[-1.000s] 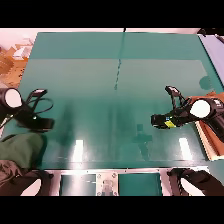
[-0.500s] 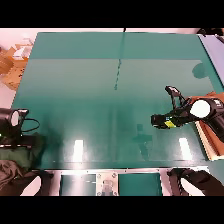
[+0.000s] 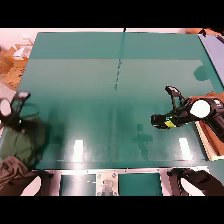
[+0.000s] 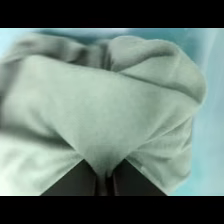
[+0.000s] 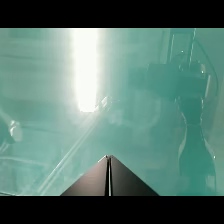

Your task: Fold the shirts.

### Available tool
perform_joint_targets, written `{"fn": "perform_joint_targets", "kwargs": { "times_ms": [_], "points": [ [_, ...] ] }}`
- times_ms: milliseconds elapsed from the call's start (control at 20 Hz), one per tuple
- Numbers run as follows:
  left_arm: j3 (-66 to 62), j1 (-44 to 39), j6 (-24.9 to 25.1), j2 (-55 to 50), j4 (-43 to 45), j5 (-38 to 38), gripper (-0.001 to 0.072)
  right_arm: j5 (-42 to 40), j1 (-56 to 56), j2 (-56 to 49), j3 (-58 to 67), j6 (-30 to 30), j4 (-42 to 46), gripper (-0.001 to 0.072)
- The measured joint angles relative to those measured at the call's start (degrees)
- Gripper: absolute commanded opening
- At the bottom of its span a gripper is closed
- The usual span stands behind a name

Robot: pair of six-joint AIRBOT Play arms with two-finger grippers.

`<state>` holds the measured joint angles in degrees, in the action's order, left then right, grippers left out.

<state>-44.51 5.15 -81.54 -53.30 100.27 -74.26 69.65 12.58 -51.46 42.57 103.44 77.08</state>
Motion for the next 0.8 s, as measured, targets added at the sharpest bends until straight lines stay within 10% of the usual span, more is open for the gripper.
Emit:
{"fn": "perform_joint_targets", "kwargs": {
  "times_ms": [450, 550, 800],
  "points": [
    [-26.01, -29.79, 1.51, -5.75, -13.42, 7.41, 0.0035, -0.63, 0.0, 0.0, 0.0, 0.02, 0.0, 0.0035],
    [-27.1, -33.29, 1.53, -10.84, -17.57, 13.18, 0.0663, -1.42, 0.0, 0.0, 0.0, 0.0, 0.0, 0.0036],
    [-30.84, -32.15, -1.14, -20.46, -23.8, 20.59, 0.0685, -4.33, 0.0, 0.0, 0.0, 0.02, 0.02, 0.0336]
  ]
}}
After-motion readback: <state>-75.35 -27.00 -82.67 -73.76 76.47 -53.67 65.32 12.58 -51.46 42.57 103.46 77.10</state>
